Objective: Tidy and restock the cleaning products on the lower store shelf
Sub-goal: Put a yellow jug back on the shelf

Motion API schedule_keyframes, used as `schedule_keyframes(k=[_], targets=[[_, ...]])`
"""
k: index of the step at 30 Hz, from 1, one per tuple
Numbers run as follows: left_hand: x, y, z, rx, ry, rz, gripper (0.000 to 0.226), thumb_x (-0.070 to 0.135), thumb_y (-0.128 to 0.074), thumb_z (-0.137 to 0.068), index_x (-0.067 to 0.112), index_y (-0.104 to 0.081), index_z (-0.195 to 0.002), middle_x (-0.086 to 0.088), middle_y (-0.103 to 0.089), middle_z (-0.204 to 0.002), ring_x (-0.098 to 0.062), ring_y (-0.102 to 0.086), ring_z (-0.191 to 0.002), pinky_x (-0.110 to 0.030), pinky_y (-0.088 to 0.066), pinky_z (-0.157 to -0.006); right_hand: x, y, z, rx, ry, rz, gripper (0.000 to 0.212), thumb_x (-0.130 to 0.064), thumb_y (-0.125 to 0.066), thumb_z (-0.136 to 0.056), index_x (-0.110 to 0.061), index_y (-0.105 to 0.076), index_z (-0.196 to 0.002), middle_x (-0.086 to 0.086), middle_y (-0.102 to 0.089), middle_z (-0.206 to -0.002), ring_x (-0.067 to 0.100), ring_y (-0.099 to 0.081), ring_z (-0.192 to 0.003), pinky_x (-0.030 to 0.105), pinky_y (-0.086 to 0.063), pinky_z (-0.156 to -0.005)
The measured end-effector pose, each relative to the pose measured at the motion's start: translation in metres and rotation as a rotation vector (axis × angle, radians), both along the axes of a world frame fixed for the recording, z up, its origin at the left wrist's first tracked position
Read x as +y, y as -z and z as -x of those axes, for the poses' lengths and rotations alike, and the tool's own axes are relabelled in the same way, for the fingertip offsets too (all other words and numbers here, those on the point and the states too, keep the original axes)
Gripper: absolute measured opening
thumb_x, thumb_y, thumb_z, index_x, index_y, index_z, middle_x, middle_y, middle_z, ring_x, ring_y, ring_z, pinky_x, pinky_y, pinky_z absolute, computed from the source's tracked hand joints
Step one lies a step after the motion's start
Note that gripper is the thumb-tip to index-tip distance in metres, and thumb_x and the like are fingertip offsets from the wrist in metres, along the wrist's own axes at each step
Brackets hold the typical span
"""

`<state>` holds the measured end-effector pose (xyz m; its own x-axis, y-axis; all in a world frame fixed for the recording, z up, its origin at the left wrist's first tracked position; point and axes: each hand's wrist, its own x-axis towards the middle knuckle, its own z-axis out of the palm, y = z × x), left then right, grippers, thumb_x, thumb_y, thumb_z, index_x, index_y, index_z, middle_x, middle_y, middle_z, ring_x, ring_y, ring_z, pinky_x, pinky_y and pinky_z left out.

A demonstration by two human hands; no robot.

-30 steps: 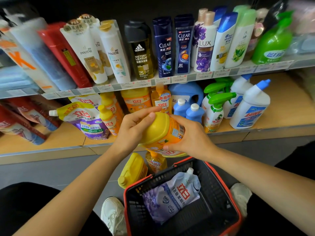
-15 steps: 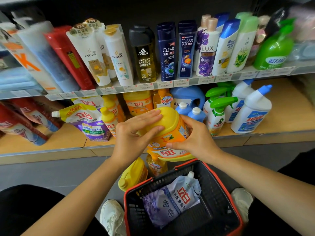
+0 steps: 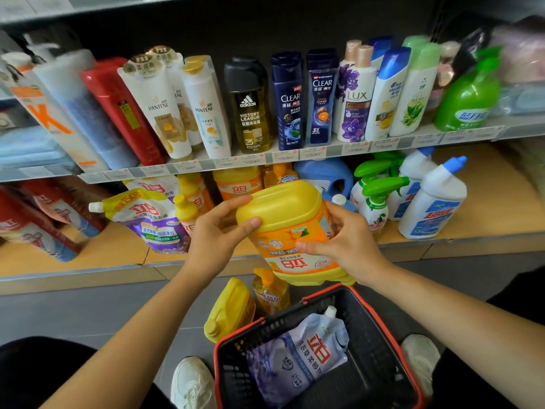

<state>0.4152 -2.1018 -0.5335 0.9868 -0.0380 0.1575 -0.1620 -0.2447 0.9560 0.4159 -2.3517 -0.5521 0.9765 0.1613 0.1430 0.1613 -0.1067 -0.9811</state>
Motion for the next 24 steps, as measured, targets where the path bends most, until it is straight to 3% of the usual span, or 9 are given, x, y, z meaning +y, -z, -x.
schedule_keyframes(k=[4, 8, 12, 17, 21, 24], targets=[[-0.0053, -0.0013, -0.0002, 0.097, -0.008, 0.164, 0.040, 0.036, -0.067, -0.088, 0.030, -0.067, -0.127, 0.008, -0.074, -0.115, -0.013, -0.070, -0.109, -0.030, -0.061, -0.085, -0.0013, -0.0001, -0.0012, 0.015, -0.007, -0.051, 0.070, -0.026, -0.091, -0.058, -0.020, -0.065, -0.123, -0.004, -0.075, -0.110, 0.013, -0.071, -0.101, 0.036, -0.060, -0.086], [-0.0082, -0.0080, -0.0055, 0.284, -0.035, 0.152, 0.037, 0.059, -0.071, -0.081, 0.048, -0.067, -0.115, 0.021, -0.070, -0.113, -0.008, -0.067, -0.107, -0.032, -0.058, -0.084, -0.0012, -0.0008, 0.0002, 0.010, -0.073, -0.051, 0.065, -0.027, -0.091, -0.058, -0.030, -0.065, -0.118, -0.007, -0.074, -0.111, 0.012, -0.071, -0.102, 0.032, -0.060, -0.085], [-0.0089, -0.0082, -0.0057, 0.422, -0.041, 0.130, 0.040, 0.062, -0.072, -0.072, 0.042, -0.072, -0.107, 0.006, -0.066, -0.122, -0.022, -0.062, -0.115, -0.052, -0.053, -0.100, 0.0017, 0.0007, 0.0034, -0.003, -0.132, -0.044, 0.068, -0.021, -0.091, -0.062, -0.032, -0.062, -0.122, -0.011, -0.072, -0.117, 0.010, -0.069, -0.108, 0.023, -0.056, -0.086], [-0.0044, -0.0054, -0.0073, 0.427, -0.146, 0.201, 0.020, 0.044, -0.070, -0.089, 0.034, -0.075, -0.106, 0.000, -0.065, -0.126, -0.028, -0.059, -0.119, -0.058, -0.049, -0.104, 0.0015, -0.0007, 0.0029, -0.021, -0.155, -0.039, 0.071, -0.021, -0.092, -0.061, -0.032, -0.061, -0.125, -0.012, -0.072, -0.117, 0.009, -0.069, -0.108, 0.020, -0.056, -0.085], [-0.0027, -0.0043, -0.0054, 0.417, -0.146, 0.222, 0.025, 0.044, -0.065, -0.094, 0.035, -0.072, -0.116, 0.000, -0.065, -0.130, -0.029, -0.061, -0.119, -0.055, -0.052, -0.103, 0.0026, -0.0016, 0.0010, -0.013, -0.145, -0.045, 0.067, -0.024, -0.092, -0.059, -0.037, -0.063, -0.119, -0.013, -0.074, -0.113, 0.008, -0.070, -0.104, 0.019, -0.056, -0.081], [-0.0033, -0.0055, -0.0019, 0.374, -0.101, 0.271, 0.031, 0.044, -0.058, -0.098, 0.038, -0.068, -0.127, 0.005, -0.066, -0.130, -0.022, -0.067, -0.113, -0.040, -0.062, -0.085, 0.0018, -0.0010, -0.0006, 0.015, -0.127, -0.089, 0.061, -0.024, -0.092, -0.058, -0.036, -0.067, -0.113, -0.009, -0.075, -0.109, 0.011, -0.072, -0.099, 0.021, -0.057, -0.077]])
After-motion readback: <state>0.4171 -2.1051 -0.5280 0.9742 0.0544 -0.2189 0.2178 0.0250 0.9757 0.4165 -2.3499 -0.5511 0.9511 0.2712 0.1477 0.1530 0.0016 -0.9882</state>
